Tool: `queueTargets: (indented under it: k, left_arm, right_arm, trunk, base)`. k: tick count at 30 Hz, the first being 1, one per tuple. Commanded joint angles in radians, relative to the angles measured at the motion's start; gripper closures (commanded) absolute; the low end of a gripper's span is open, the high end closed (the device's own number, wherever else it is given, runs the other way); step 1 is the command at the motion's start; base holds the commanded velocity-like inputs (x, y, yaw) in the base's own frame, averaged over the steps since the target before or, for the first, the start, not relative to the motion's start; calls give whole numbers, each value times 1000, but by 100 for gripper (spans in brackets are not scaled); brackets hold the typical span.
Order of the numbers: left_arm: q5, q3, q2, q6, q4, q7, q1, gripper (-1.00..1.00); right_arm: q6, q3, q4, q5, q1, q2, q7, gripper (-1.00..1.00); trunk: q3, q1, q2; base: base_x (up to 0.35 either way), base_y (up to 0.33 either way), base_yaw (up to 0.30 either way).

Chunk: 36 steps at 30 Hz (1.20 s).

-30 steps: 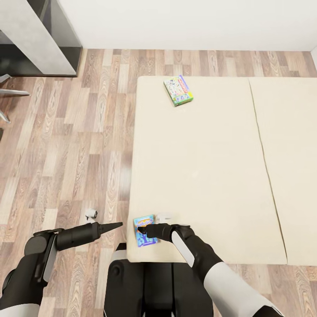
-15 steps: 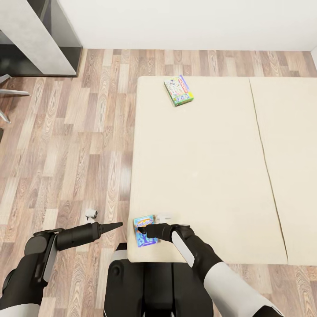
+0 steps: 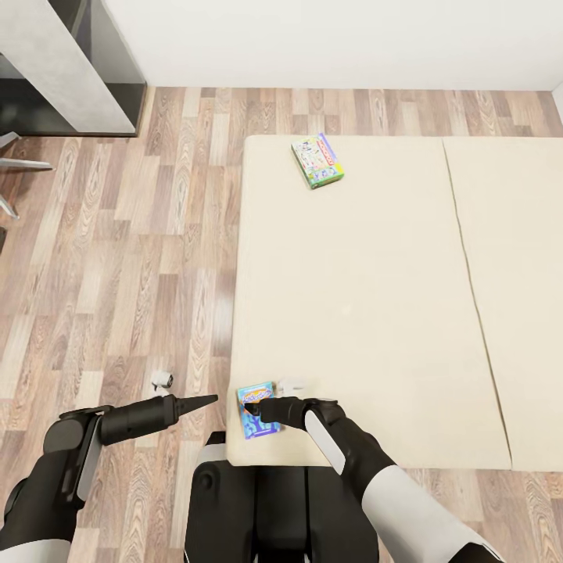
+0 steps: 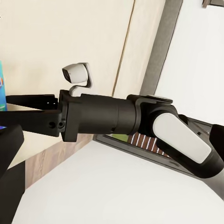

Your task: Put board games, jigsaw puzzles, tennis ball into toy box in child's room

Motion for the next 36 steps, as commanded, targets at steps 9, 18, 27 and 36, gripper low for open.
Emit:
queueTargets:
  k: [9, 18, 27, 36]
  left_arm:
    - [-1, 1, 0, 11, 0, -4, 0, -100]
    - [-1, 1, 0, 11, 0, -4, 0, -100]
    - [-1, 1, 0, 11, 0, -4, 0, -100]
    - [-1, 1, 0, 11, 0, -4, 0, -100]
  right_arm:
    - [4, 0, -1, -2, 0, 0, 1, -100]
    - [4, 0, -1, -2, 0, 0, 1, -100]
    - [5, 1, -1, -2, 0, 0, 0, -100]
    - [4, 1, -1, -2, 0, 0, 1, -100]
  trunk:
    - [-1, 1, -1]
    - [-1, 1, -1]
    - [-1, 1, -1]
    - [-1, 1, -1]
  base:
    - [0, 52, 0]
    - [0, 3, 0]
    - [0, 0, 0]
    - [0, 29, 0]
